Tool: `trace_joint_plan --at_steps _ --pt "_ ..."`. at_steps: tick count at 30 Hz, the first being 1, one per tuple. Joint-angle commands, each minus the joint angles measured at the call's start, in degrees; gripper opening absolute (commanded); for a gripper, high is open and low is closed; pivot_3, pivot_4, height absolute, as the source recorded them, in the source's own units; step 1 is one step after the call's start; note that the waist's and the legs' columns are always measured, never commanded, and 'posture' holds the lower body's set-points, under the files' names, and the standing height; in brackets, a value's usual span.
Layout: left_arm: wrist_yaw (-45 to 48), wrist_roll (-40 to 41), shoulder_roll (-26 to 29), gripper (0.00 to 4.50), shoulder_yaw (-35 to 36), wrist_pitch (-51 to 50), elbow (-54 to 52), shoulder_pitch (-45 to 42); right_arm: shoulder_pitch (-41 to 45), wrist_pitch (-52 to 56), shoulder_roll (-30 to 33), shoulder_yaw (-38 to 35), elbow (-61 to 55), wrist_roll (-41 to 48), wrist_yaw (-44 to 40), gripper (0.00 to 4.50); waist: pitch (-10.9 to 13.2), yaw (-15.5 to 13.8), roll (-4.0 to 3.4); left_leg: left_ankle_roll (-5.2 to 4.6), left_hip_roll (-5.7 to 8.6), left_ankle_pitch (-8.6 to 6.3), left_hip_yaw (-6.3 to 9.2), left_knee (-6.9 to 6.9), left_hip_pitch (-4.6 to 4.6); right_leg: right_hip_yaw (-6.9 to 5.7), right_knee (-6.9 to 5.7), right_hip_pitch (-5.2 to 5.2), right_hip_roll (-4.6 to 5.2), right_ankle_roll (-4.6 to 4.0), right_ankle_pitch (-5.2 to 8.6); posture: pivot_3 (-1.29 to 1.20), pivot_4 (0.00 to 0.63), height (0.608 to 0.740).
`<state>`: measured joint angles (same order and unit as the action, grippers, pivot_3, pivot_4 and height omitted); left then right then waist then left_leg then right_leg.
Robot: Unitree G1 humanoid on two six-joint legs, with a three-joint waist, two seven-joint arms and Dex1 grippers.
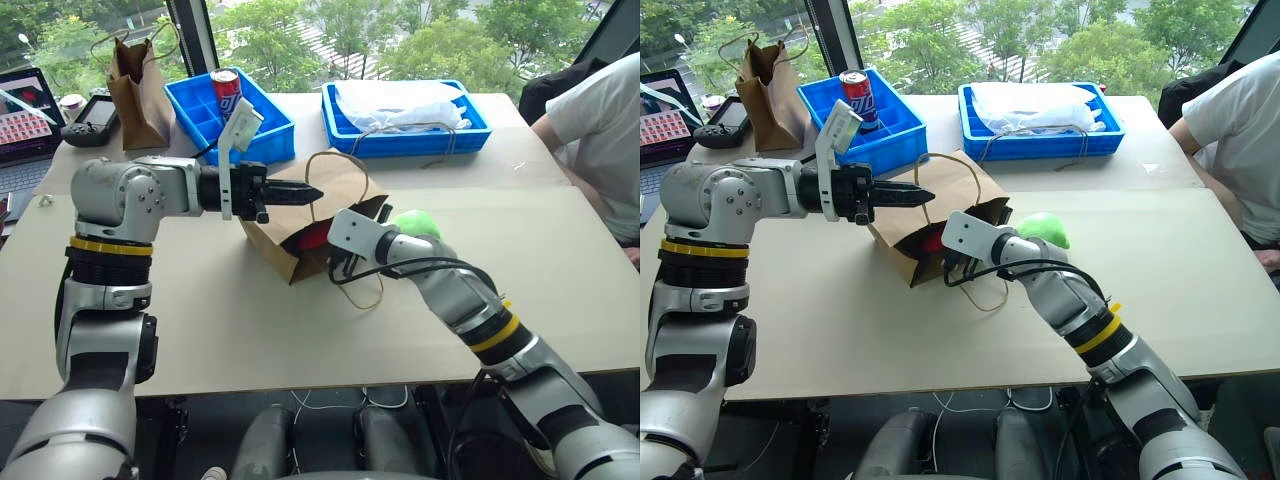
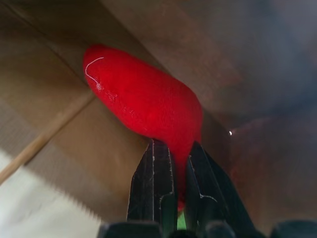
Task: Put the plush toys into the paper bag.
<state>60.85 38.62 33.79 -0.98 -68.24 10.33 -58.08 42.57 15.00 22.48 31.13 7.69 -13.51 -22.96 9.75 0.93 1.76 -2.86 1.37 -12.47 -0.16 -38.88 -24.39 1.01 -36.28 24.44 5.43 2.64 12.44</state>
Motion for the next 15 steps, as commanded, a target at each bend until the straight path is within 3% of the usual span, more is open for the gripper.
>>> trace_joint_plan --at_steps 1,7,12,15 --pt "0.68 1.64 0.11 0.0 0.95 -0.39 -1.12 -0.94 0.96 -7.77 -2.18 -2.44 3.72 -1.44 2.52 0.85 0.0 0.09 0.0 0.03 -0.01 0.02 0.01 0.02 0.01 0.0 -0.02 0.01 -0.01 0.0 0.0 0.0 0.15 0.74" --pt "0.6 0.97 0.45 0.0 0.96 0.33 -0.94 -0.55 -3.16 -7.69 -2.38 -6.75 0.63 1.32 -0.5 2.8 0.0 -0.11 -0.01 0.08 0.01 0.05 0.07 0.02 0.02 -0.02 -0.06 -0.03 0.0 -0.02 -0.01 0.0 0.15 0.74" --pt "1.08 -0.57 0.69 0.0 -0.04 3.03 -0.41 0.07 -12.33 -0.85 2.08 -12.18 -15.21 6.24 -7.55 4.47 0.0 -0.1 -0.01 0.06 0.01 0.03 0.1 0.04 0.02 -0.03 -0.47 -0.02 0.0 -0.01 -0.01 0.0 0.15 0.74" --pt "0.74 -0.44 0.34 0.0 0.16 3.22 0.36 0.04 -16.67 4.59 3.66 -17.25 -23.79 9.79 -8.76 4.47 0.01 -0.12 -0.01 0.05 -0.01 0.03 0.1 0.02 0.03 -0.03 -0.47 -0.05 -0.03 -0.01 0.0 0.0 0.15 0.74"
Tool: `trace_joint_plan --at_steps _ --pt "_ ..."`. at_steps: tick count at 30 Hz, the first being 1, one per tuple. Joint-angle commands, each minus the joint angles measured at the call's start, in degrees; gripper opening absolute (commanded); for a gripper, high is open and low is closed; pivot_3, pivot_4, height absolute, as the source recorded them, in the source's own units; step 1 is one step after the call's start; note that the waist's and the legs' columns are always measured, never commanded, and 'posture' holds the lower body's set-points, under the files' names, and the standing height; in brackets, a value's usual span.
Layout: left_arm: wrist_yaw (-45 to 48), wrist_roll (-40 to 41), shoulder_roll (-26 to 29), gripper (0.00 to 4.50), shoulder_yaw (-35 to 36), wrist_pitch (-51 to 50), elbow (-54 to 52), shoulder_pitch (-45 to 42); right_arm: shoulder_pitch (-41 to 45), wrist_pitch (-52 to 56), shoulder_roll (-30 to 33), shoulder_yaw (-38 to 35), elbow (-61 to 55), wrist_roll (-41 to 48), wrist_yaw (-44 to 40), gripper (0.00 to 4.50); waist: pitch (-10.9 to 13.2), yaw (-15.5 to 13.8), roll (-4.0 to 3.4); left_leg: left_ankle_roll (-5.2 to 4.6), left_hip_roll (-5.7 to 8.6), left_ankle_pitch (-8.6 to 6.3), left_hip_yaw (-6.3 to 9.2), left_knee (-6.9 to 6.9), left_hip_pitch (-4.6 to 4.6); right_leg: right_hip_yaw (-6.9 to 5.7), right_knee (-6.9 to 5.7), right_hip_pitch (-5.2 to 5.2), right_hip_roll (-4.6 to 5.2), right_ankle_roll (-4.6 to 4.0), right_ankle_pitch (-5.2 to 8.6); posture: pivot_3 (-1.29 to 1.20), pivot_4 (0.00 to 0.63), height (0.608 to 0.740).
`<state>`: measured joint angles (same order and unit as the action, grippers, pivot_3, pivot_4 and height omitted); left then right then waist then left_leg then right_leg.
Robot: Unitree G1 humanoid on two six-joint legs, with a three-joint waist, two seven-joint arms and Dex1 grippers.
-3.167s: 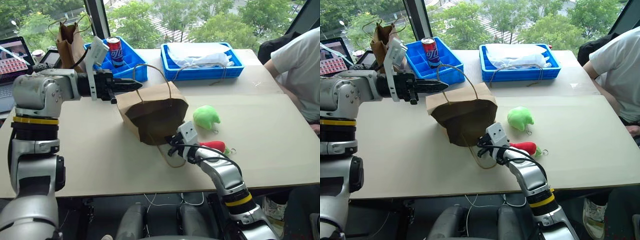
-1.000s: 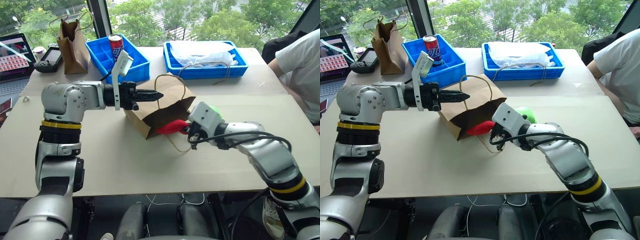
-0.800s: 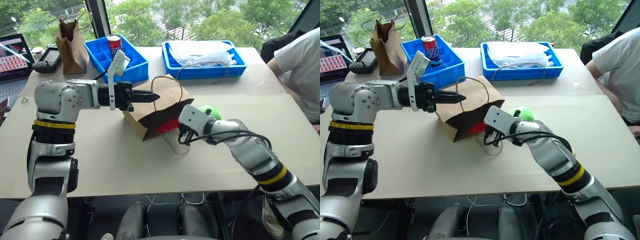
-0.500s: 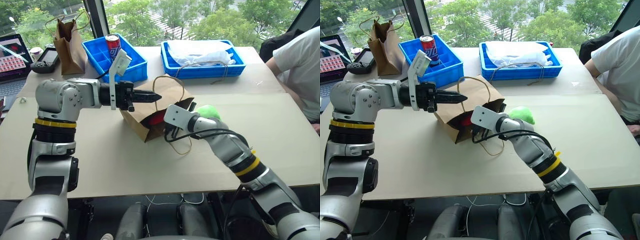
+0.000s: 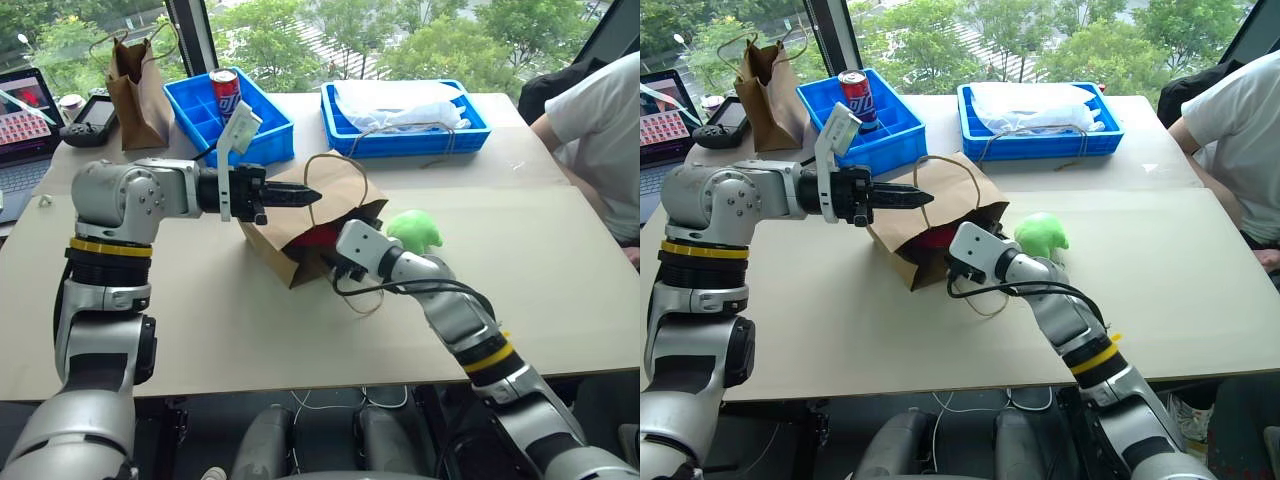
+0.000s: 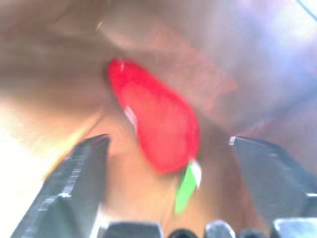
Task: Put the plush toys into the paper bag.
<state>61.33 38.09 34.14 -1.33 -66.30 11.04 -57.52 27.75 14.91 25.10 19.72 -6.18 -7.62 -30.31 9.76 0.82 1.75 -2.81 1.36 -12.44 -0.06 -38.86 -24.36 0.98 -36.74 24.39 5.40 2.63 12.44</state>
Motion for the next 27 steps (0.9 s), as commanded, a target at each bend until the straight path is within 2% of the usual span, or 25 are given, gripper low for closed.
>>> trace_joint_plan --at_steps 1,4,8,10,13,18,21,22,27 --pt "0.12 0.09 -0.12 0.0 0.63 1.34 -0.07 -0.55 -3.63 6.93 2.08 -7.99 -12.98 5.57 -2.47 4.47 0.0 -0.02 0.0 0.0 0.0 0.0 -0.01 -0.01 0.01 0.01 0.01 0.01 -0.01 0.0 0.0 0.0 0.15 0.74" --pt "-0.32 0.01 -0.17 0.0 0.99 1.36 0.24 -0.34 -7.64 11.51 7.56 -13.9 -17.86 8.3 -6.0 4.47 0.0 -0.23 0.0 0.0 -0.01 0.01 0.0 -0.04 0.1 0.0 0.09 -0.04 -0.01 0.01 0.02 0.0 0.15 0.74" --pt "-0.35 0.31 0.51 0.0 0.88 0.94 -1.12 0.86 -6.21 15.06 11.38 -19.73 -13.07 7.29 -3.13 4.47 0.0 -0.15 0.0 -0.03 0.01 0.02 -0.08 -0.11 0.14 0.06 0.19 -0.11 0.02 0.02 0.03 0.0 0.15 0.74" --pt "-0.52 0.32 0.57 0.0 1.0 0.99 -1.12 0.96 -4.1 15.56 11.15 -20.41 -9.14 7.38 -2.2 4.47 0.0 0.04 0.01 -0.03 -0.03 0.02 -0.09 -0.1 0.18 0.06 0.17 -0.12 -0.01 0.01 0.04 0.0 0.15 0.74" --pt "-0.87 0.42 0.54 0.0 1.16 1.07 -1.43 1.09 -0.27 12.25 5.09 -22.26 -0.64 12.17 -1.47 4.47 0.0 0.25 0.01 -0.01 -0.15 0.03 -0.12 -0.08 0.21 0.08 0.11 -0.07 -0.11 -0.05 0.04 0.0 0.15 0.74" --pt "-2.45 0.8 0.52 0.0 2.02 0.75 -3.13 1.57 2.66 7.56 1.67 -18.91 14.39 10.32 -2.08 4.47 0.0 0.1 0.0 0.0 -0.17 0.03 -0.12 0.0 0.22 0.07 0.05 -0.05 -0.11 -0.1 0.06 0.0 0.15 0.74" --pt "-3.05 1.11 1.09 0.0 2.51 0.42 -4.13 1.96 4.18 7.28 0.88 -18.04 22.1 8.4 0.49 3.77 0.01 -0.13 0.0 0.0 -0.03 0.03 -0.13 -0.02 0.17 0.08 0.06 -0.05 0.04 -0.1 0.06 0.0 0.15 0.74" --pt "-3.18 1.04 1.3 0.0 2.58 0.47 -4.32 2.07 4.2 7.27 0.66 -18.43 23.1 8.48 1.02 3.41 0.01 -0.12 0.0 -0.01 0.02 0.03 -0.13 -0.01 0.15 0.08 0.06 -0.05 0.1 -0.09 0.06 0.0 0.15 0.74" --pt "-3.64 1.14 1.49 0.0 2.92 0.49 -4.66 2.43 2.66 5.54 2.36 -19.78 19.68 8.69 1.1 1.76 0.0 -0.11 0.0 0.0 0.03 0.03 -0.08 -0.01 0.19 0.06 0.06 -0.08 0.11 -0.09 0.06 0.0 0.15 0.74"
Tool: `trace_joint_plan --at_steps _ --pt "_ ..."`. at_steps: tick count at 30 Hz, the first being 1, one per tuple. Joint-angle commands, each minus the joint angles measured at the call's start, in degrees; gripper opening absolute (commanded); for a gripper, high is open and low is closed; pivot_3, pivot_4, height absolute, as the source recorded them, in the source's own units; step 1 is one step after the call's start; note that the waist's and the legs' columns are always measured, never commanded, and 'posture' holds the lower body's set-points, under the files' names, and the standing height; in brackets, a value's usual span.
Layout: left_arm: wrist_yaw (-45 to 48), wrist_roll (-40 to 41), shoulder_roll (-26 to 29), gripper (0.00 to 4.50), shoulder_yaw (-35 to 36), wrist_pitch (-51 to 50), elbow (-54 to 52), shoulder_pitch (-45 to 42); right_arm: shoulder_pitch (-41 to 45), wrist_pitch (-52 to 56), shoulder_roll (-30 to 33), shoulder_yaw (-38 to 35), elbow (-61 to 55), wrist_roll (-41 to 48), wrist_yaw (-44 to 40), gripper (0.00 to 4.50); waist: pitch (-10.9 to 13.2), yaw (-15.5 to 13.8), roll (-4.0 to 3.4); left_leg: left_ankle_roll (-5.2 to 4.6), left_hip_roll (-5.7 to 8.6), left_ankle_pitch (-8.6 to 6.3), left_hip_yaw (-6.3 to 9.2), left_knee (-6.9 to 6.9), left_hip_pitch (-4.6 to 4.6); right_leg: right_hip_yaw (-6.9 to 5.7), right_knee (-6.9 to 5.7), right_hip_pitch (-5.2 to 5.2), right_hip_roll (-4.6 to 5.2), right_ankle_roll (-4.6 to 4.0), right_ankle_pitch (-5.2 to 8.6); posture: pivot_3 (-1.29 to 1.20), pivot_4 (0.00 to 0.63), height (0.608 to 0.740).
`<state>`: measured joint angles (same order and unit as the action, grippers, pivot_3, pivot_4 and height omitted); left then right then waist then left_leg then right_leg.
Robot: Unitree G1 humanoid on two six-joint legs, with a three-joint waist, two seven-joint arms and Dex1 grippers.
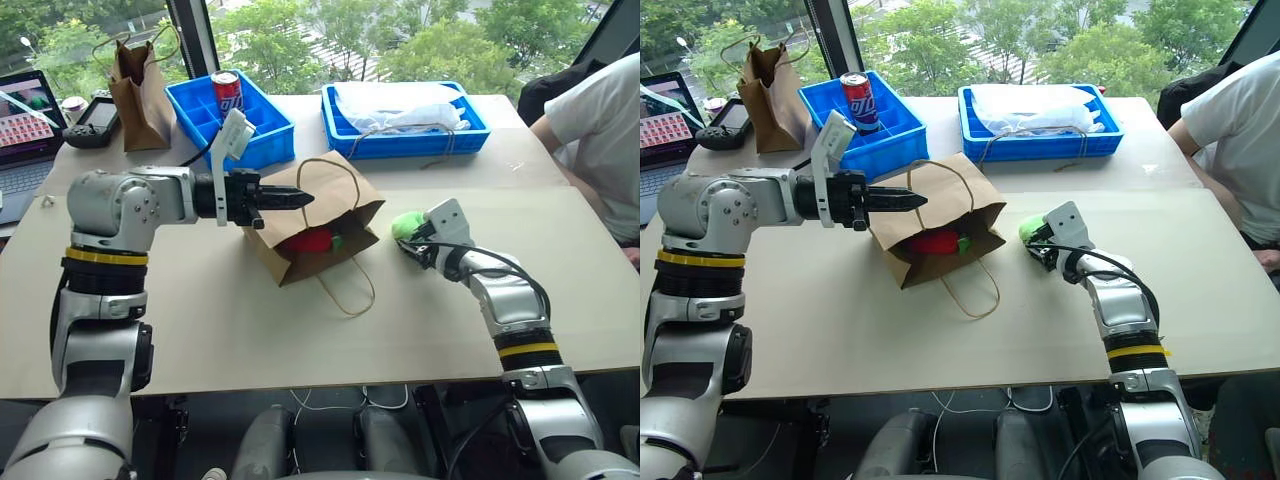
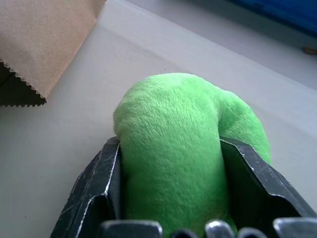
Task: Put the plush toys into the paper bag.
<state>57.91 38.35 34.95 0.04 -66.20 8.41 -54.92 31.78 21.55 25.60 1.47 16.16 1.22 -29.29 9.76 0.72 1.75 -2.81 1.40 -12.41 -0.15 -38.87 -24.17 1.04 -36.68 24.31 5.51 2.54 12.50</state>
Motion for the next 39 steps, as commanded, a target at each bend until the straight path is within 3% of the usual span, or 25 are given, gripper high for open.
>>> trace_joint_plan --at_steps 1,4,6,11,14,23,34,36,39 --pt "-0.36 0.89 0.57 0.0 1.61 0.42 -2.0 -0.11 -1.87 -1.35 2.5 -1.92 -4.88 0.42 -0.65 1.41 0.0 -0.04 0.0 0.0 0.0 0.0 0.0 0.0 0.0 0.0 -0.01 0.0 0.0 0.0 0.0 0.0 0.15 0.74" --pt "-0.65 0.92 0.2 0.0 1.56 0.49 -2.02 0.03 -4.43 -0.83 6.24 -1.11 -12.96 1.06 -4.75 0.43 0.0 0.0 0.0 0.0 0.01 0.0 0.01 0.0 -0.01 -0.01 -0.01 0.02 0.0 0.0 0.0 0.0 0.15 0.74" --pt "-0.59 1.31 -0.09 0.0 1.22 0.07 -2.7 0.23 -7.0 0.1 9.89 0.32 -20.3 1.4 -9.07 0.05 0.01 -0.03 -0.01 0.0 0.01 0.0 0.01 0.01 -0.03 0.0 0.0 0.04 0.0 0.01 0.0 0.0 0.15 0.74" --pt "-0.65 1.89 -0.74 0.0 0.58 -0.73 -4.42 0.63 -10.29 5.57 14.81 5.06 -37.55 7.05 -19.59 0.0 0.01 0.3 -0.01 -0.01 -0.11 -0.01 0.0 0.0 -0.03 0.0 0.06 0.03 -0.12 0.03 0.02 0.0 0.15 0.74" --pt "-0.88 2.07 -1.03 0.0 0.54 -0.96 -5.03 0.74 -7.96 10.82 13.1 8.32 -42.86 9.64 -20.43 0.0 0.01 0.33 0.0 -0.01 -0.2 0.0 0.0 -0.02 0.0 -0.01 0.03 0.02 -0.2 0.02 0.03 0.0 0.15 0.74" --pt "-1.46 3.54 -0.86 0.0 0.99 -2.19 -6.61 0.63 1.6 5.43 1.52 17.9 -30.34 1.82 -13.13 0.0 0.01 -0.35 0.0 0.05 -0.14 0.03 0.06 -0.08 -0.03 -0.09 -0.01 0.04 -0.15 0.0 0.01 0.0 0.15 0.74" --pt "-1.51 4.09 -1.38 0.0 1.04 -2.41 -6.48 0.54 7.09 -13.54 -7.96 18.14 -9.14 -7.33 -0.86 0.0 0.01 0.03 0.0 0.16 -0.05 0.09 0.08 0.02 -0.03 -0.05 -0.05 0.12 -0.1 -0.01 0.0 0.0 0.15 0.74" --pt "-1.46 4.07 -1.46 0.0 1.0 -2.34 -6.35 0.48 6.4 -14.56 -9.15 17.84 -7.78 -6.93 -0.78 1.0 0.01 0.1 0.0 0.17 -0.04 0.1 0.09 0.02 -0.04 -0.05 -0.05 0.12 -0.09 -0.02 0.0 0.0 0.15 0.74" --pt "-1.4 3.97 -1.45 0.0 1.06 -2.15 -6.18 0.56 4.44 -14.22 -10.14 17.24 -8.77 -5.37 -1.83 1.9 0.01 0.16 -0.01 0.18 -0.05 0.1 0.09 0.06 -0.04 -0.05 -0.06 0.15 -0.1 -0.02 0.0 0.0 0.15 0.74"
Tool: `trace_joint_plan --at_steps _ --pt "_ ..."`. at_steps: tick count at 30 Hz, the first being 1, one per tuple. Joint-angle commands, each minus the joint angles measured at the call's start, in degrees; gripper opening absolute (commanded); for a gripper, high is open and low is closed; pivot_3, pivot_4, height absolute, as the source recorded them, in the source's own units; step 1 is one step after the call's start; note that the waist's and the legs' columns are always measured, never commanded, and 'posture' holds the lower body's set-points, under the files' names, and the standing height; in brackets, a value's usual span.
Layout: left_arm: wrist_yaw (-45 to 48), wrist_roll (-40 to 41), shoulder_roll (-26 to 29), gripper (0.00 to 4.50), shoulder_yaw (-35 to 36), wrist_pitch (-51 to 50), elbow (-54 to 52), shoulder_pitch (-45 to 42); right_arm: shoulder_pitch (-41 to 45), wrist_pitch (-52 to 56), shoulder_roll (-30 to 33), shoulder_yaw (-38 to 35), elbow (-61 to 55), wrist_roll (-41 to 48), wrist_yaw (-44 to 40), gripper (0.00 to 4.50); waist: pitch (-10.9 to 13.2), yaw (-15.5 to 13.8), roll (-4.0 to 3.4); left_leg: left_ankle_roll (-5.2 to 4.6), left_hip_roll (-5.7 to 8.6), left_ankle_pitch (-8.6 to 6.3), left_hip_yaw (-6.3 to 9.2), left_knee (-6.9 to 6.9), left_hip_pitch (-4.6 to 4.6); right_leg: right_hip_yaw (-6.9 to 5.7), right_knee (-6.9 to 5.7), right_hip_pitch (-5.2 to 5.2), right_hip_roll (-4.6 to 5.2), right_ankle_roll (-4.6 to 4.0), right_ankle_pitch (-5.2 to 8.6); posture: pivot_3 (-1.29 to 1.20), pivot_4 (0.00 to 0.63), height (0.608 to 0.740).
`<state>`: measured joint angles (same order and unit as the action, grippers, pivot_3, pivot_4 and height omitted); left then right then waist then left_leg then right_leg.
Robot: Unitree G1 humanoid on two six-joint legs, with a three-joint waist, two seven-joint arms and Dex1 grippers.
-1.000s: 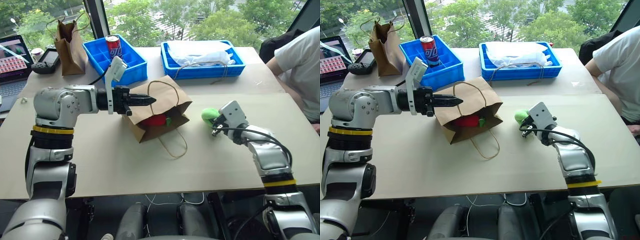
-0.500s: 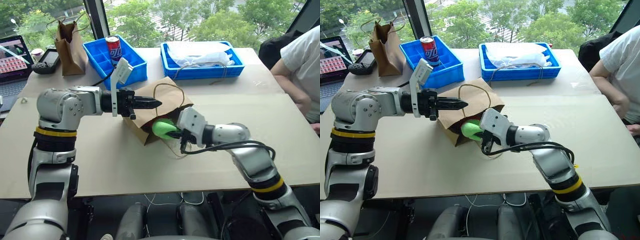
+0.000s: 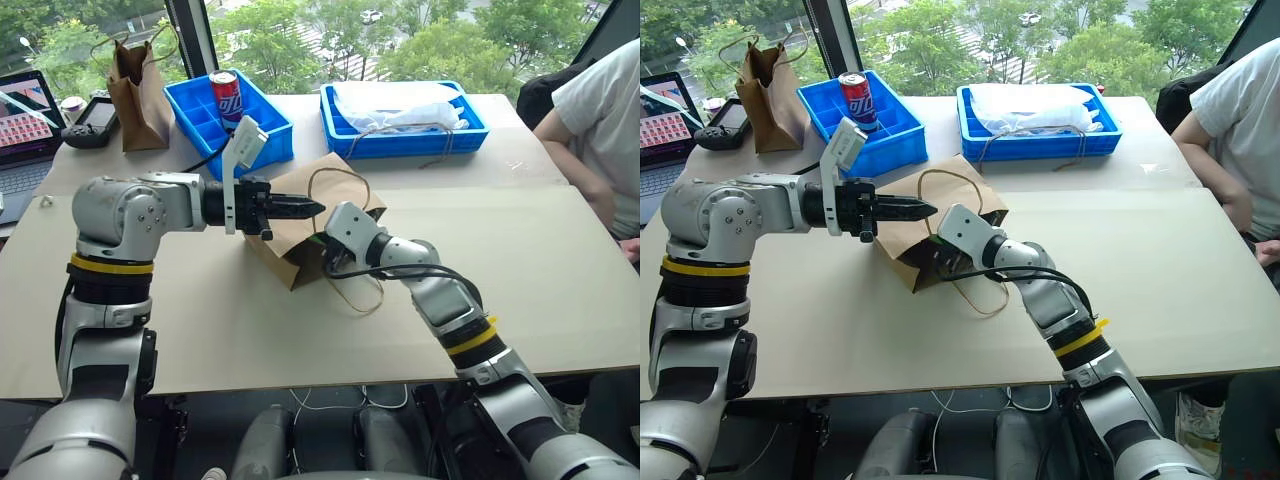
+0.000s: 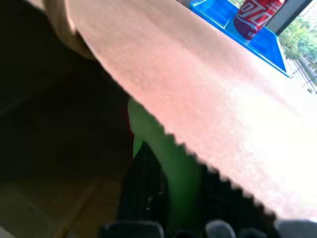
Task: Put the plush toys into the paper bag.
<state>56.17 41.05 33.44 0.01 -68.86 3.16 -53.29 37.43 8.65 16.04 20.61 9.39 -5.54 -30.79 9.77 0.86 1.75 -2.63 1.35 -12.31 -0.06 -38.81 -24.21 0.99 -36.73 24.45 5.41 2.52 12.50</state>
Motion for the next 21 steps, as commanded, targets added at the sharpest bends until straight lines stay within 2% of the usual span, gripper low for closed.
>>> trace_joint_plan --at_steps 1,7,8,13,16,21 --pt "0.29 1.26 0.01 0.0 1.17 0.56 -0.85 -1.04 -1.99 -0.72 -0.82 -2.31 -2.76 1.9 -0.46 2.25 0.0 0.0 0.0 0.0 0.0 0.0 0.0 0.01 0.0 0.0 0.0 0.0 0.0 0.0 0.0 0.0 0.15 0.74" --pt "0.57 0.87 0.09 0.0 1.06 1.3 -0.32 -0.91 -6.25 4.35 0.07 -4.96 -10.09 3.16 -0.69 4.21 0.0 0.0 0.0 0.0 0.01 0.0 0.02 0.0 0.0 0.0 -0.01 -0.01 0.0 0.0 0.0 0.0 0.15 0.74" --pt "0.65 0.74 0.08 0.0 0.96 1.5 -0.17 -0.91 -7.17 5.38 0.97 -5.42 -12.05 3.06 -0.84 4.36 0.0 -0.01 0.0 0.0 0.01 0.0 0.03 0.0 0.0 0.0 -0.02 -0.01 0.0 0.0 0.0 0.0 0.15 0.74" --pt "1.35 0.05 0.1 0.0 0.4 2.54 0.9 -1.12 -12.4 15.66 4.11 -10.17 -25.42 10.28 -4.62 4.36 0.0 -0.12 0.0 -0.01 0.02 0.0 0.03 0.0 0.0 -0.01 0.0 -0.02 0.01 0.0 0.0 0.0 0.15 0.74" --pt "1.96 -0.46 0.22 0.0 -0.19 3.38 1.89 -1.6 -16.34 22.62 8.54 -12.06 -34.23 15.33 -8.89 4.36 0.0 -0.12 0.0 -0.01 0.0 0.0 0.03 0.0 0.0 -0.01 0.0 -0.02 0.0 0.0 0.0 0.0 0.15 0.74" --pt "3.25 -1.43 0.4 0.0 -1.4 5.03 3.76 -2.68 -20.32 29.16 15.65 -10.5 -38.78 15.61 -10.8 4.36 0.0 -0.16 0.0 -0.03 -0.01 -0.01 0.02 -0.04 0.01 -0.03 0.08 -0.11 0.0 0.01 0.01 0.0 0.15 0.74"
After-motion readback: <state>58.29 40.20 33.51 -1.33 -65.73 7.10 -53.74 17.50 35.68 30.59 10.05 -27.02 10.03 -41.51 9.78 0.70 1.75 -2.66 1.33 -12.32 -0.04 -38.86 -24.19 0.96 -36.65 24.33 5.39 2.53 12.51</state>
